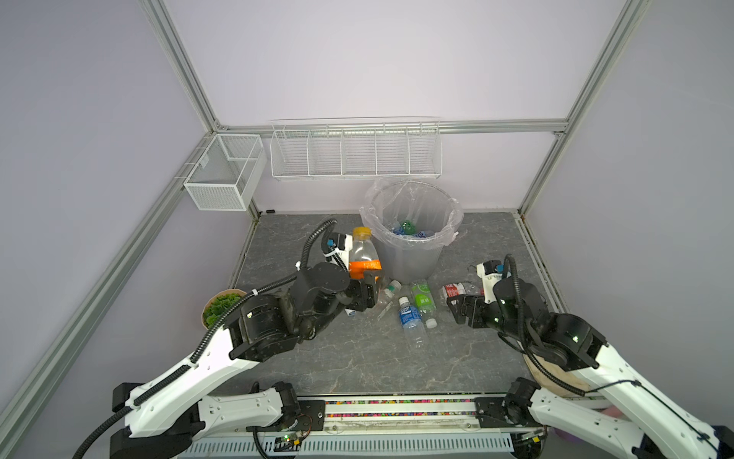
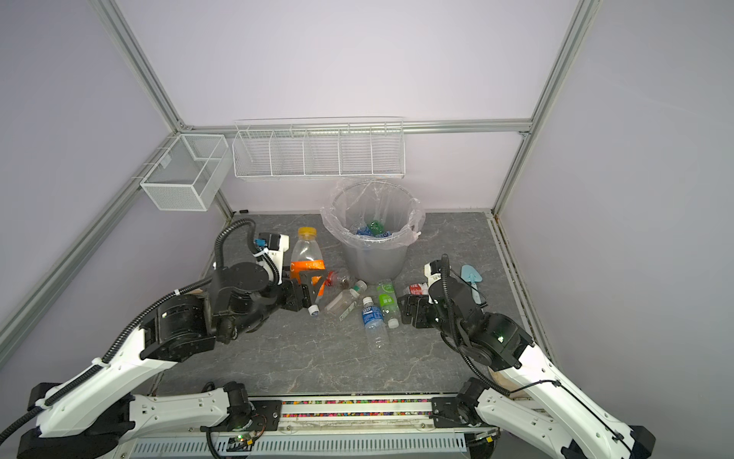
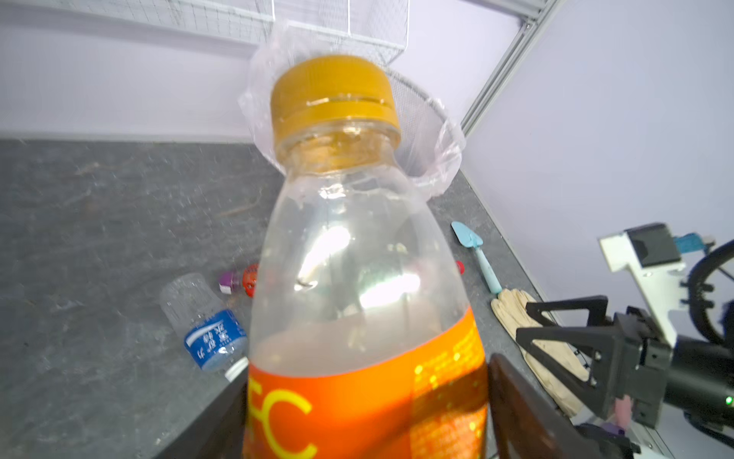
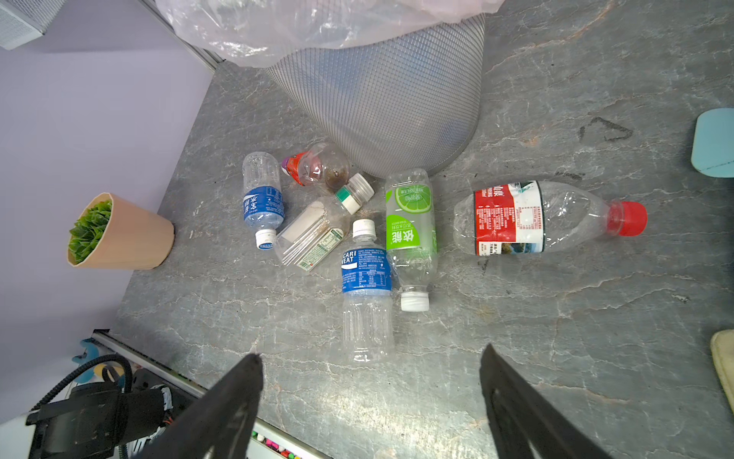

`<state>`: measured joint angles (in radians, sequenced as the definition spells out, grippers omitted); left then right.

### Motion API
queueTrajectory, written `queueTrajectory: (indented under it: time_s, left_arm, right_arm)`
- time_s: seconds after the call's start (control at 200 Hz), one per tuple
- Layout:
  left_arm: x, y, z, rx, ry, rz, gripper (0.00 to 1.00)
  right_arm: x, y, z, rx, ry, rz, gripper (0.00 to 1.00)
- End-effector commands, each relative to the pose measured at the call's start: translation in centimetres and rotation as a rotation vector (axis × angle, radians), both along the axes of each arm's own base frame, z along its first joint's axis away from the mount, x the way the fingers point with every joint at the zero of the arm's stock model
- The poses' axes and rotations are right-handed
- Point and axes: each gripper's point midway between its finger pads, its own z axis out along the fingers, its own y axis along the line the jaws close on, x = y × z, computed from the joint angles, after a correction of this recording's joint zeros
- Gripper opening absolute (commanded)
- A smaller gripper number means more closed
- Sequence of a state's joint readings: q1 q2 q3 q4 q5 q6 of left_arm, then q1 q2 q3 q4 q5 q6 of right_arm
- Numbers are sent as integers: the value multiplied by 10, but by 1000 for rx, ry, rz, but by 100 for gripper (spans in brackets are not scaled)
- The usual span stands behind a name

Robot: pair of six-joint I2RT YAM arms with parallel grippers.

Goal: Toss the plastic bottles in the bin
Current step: 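Lift the orange-labeled bottle and carry it toward the bin with the left gripper, then release the orange-labeled bottle into the bin and withdraw the left gripper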

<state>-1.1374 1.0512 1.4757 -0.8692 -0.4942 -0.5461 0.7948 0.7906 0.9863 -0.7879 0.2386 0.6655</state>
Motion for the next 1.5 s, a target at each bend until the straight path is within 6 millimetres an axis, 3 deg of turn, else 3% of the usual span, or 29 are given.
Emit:
queueTrajectory:
  time_s: [0.0, 0.25, 0.425, 0.49, 0.59, 0.71, 0.8, 1.035, 1.305, 1.495]
  left_arm:
    - [7, 14, 29, 93, -106, 31, 31]
    - [16, 9, 107, 63, -273, 41, 32]
    - [36, -25, 126, 80, -320, 19, 33]
    - [55, -44, 124, 69, -301, -13, 33]
    - [99, -72, 109, 88, -253, -21, 33]
    - [153, -114, 59, 139, -123, -66, 32]
    - [182, -111, 34, 187, -32, 10, 32]
    - [157, -105, 72, 46, -88, -26, 50]
    - [120, -72, 93, -13, -125, -24, 53]
    - [89, -47, 104, -59, -169, -35, 58]
  right_arm:
    - [-5, -4, -6, 12, 13, -10, 88]
    - [-11, -10, -11, 30, 19, -23, 88]
    - [-13, -11, -8, 42, 15, -24, 88]
    - [-13, -10, -6, 46, 14, -21, 88]
    - [-14, -8, -3, 54, 19, -13, 88]
    - [-16, -10, 2, 55, 16, -10, 88]
    - [-20, -16, 7, 53, 9, -16, 88]
    - [-30, -37, 5, 55, -22, -55, 88]
    - [-29, -35, 3, 32, -7, -45, 88]
    - [-24, -25, -14, -12, 39, -26, 88]
